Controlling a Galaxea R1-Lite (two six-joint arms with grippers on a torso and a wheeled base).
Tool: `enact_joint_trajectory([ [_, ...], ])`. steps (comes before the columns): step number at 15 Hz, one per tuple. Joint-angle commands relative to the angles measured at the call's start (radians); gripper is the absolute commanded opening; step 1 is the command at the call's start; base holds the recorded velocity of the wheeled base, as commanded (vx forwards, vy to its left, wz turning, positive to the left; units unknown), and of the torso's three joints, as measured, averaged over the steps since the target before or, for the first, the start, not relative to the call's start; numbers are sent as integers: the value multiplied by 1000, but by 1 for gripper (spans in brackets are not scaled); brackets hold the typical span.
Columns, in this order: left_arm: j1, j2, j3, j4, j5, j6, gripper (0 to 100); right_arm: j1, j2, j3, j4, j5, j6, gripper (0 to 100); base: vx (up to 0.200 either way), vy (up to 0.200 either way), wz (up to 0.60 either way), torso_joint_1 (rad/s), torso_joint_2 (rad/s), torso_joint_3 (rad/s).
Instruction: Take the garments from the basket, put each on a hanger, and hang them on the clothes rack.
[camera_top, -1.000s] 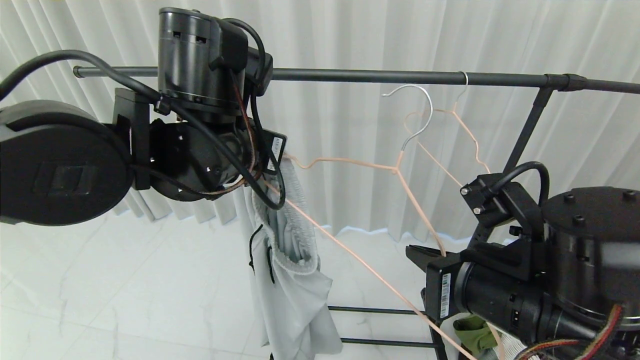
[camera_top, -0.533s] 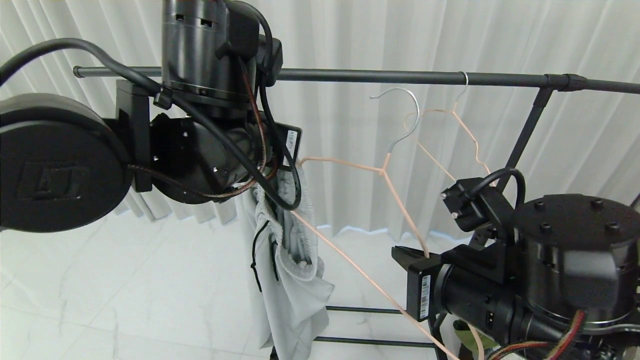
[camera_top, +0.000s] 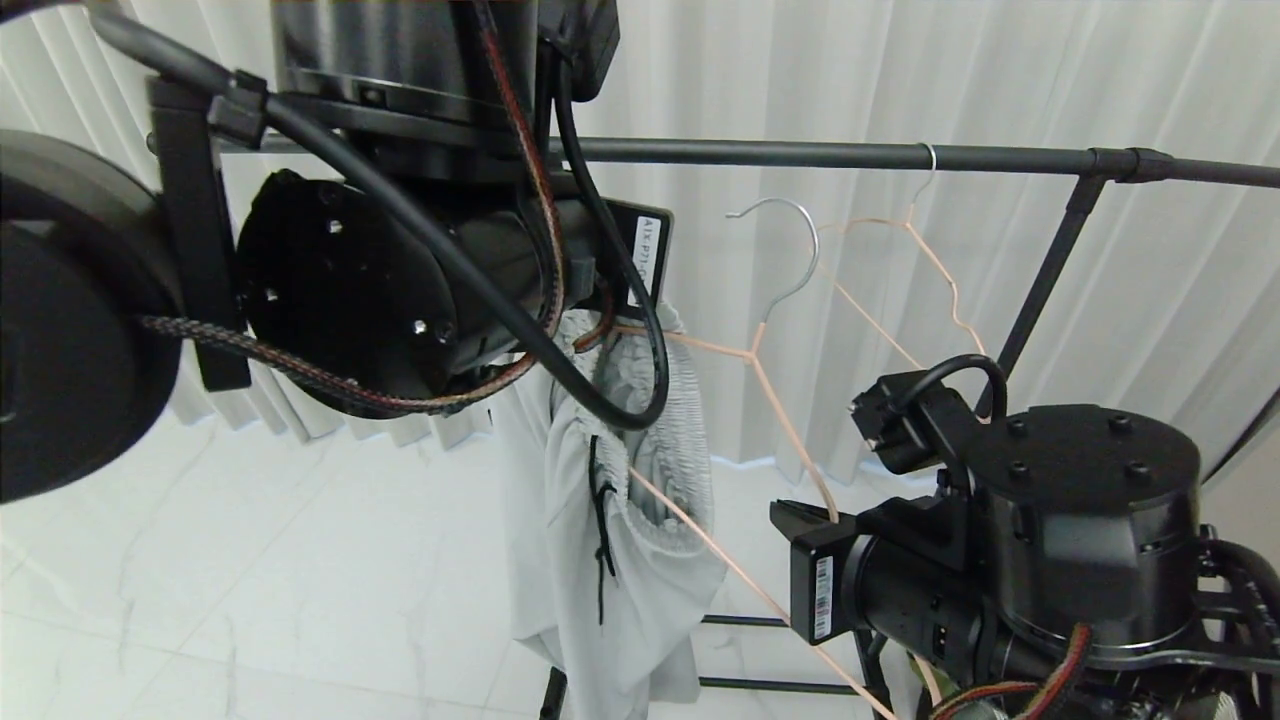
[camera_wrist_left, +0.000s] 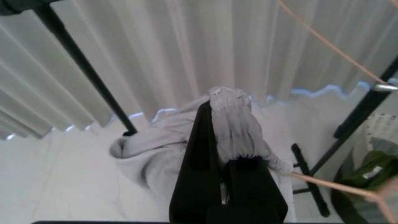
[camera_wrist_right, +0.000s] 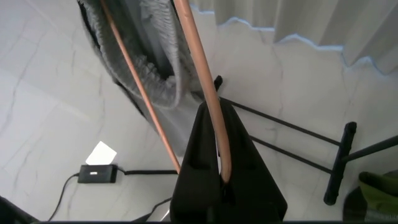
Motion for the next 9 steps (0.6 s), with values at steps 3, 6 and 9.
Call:
enact_joint_trajectory([
  [3,-82,2,-6,1,-1,-16,0,1,19,-16,-23,0,0,0,0,0,0,0,0,0],
  [6,-96,5,-2,1,-2,-29,0,1,19,-16,-49,3,-4,0,0,0,0,0,0,0],
  [9,-96,-3,4,1,-2,-30,0,-4,6,-13,-61,1,-4,0,0,0,0,0,0,0],
])
